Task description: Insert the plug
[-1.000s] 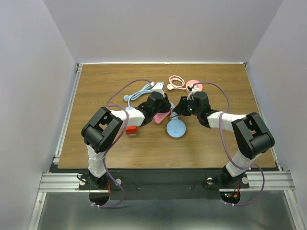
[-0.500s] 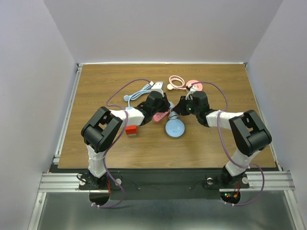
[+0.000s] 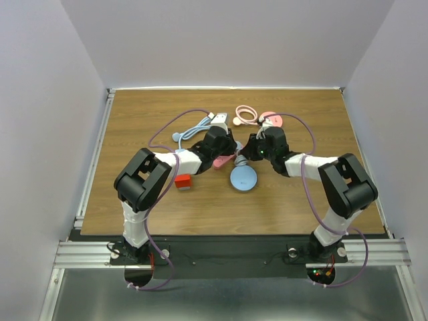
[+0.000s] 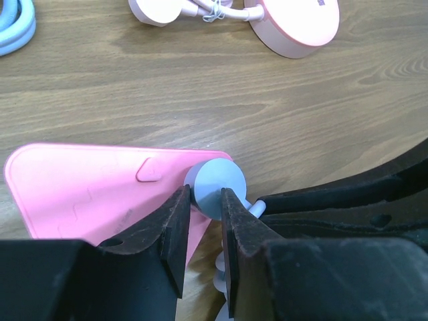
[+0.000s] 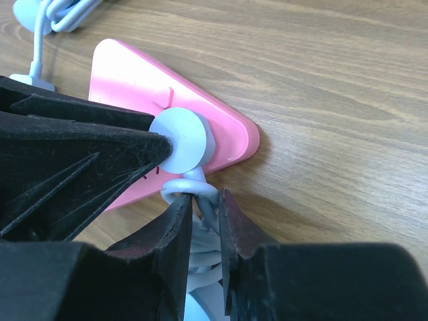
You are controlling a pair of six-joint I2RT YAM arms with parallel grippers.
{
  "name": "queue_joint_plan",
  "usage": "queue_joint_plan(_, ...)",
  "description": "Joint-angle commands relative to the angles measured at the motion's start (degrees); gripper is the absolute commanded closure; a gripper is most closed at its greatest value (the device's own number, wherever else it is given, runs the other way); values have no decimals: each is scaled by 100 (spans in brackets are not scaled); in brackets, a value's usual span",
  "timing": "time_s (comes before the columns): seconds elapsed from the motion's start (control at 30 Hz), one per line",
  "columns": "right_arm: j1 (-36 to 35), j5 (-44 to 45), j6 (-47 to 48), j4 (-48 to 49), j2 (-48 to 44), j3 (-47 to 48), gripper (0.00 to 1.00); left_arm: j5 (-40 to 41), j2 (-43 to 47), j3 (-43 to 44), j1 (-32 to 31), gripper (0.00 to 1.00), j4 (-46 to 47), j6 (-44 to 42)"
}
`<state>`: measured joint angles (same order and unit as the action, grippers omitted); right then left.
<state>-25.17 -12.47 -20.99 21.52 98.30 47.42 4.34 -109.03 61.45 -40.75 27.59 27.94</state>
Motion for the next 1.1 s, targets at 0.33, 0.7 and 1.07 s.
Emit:
queue_joint_plan(0.33,-621,544,-168,-886,391,-119,100,-108,-786,-318,-29,100,-2039,-360)
queue_joint_plan(0.7,-928,878,-458,-1238,409,-347,100,129,-1120,-195,-29,100,-2548,-571)
queue_joint_plan(1.07,-1122,860,-687,-1519,444,-312,100,269,-1524,-405,-38,100,-2733,-729)
